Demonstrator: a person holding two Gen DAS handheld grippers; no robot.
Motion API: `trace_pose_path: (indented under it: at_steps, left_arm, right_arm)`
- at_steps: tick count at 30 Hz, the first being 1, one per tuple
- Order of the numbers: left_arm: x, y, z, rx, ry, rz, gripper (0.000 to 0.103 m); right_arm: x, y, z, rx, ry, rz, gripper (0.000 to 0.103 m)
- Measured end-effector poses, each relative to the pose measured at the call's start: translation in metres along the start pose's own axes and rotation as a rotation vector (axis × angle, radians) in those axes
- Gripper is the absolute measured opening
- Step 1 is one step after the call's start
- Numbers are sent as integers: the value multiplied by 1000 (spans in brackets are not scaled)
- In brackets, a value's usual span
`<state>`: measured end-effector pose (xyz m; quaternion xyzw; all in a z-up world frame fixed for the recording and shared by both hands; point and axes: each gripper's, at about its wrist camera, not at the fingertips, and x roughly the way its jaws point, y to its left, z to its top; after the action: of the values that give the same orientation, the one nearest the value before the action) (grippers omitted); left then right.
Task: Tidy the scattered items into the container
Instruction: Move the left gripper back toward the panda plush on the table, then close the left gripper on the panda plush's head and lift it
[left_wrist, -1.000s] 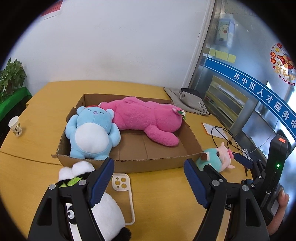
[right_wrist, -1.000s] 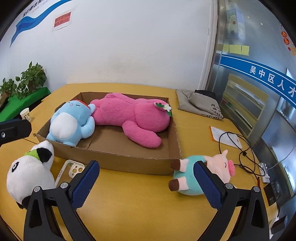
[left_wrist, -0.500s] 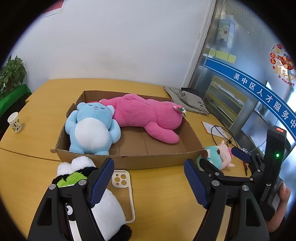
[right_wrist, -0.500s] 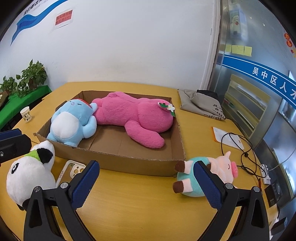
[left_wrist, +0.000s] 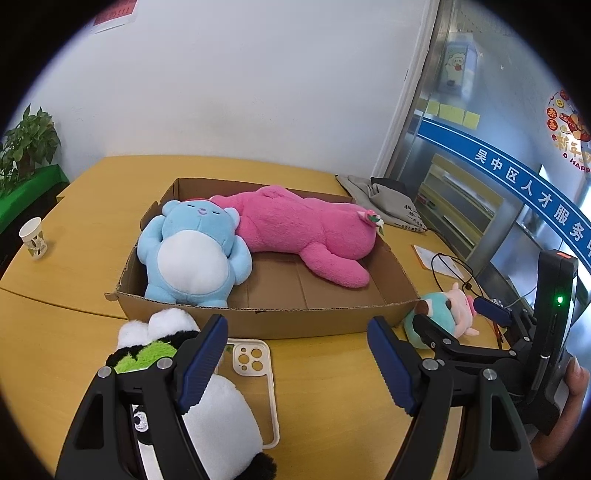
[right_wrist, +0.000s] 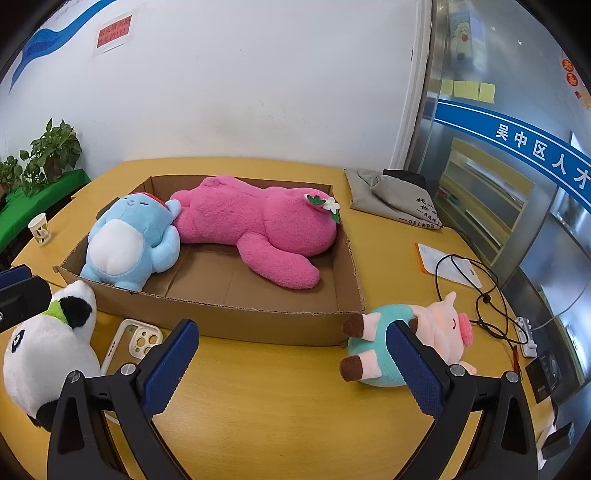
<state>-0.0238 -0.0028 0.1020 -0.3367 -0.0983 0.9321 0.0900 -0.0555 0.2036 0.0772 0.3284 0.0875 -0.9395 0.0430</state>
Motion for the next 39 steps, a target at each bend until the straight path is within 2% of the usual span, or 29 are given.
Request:
trace_pose_path:
  at_steps: [11, 21, 26, 33, 37, 39]
  left_arm:
    - [2, 9, -3, -15, 12, -1, 78]
    - [-6, 33, -7, -19, 14, -7, 78]
    - [-22, 67, -17, -67, 2, -12, 78]
    - [-21, 118, -36, -151, 64, 37, 78]
    - [-12, 140, -48, -182, 103, 33, 78]
    - [-6, 153, -53, -207, 119, 7, 78]
  right_arm:
    - [2, 6, -1, -3, 7, 15, 103]
    - [8, 16, -4, -9, 22, 74, 103]
    - [6, 39, -5, -62, 13, 219, 103]
    - [1, 105, -12, -161, 47, 586, 103]
    - [3, 144, -24, -231, 81, 693, 103]
    - [7, 161, -31, -266, 105, 726, 103]
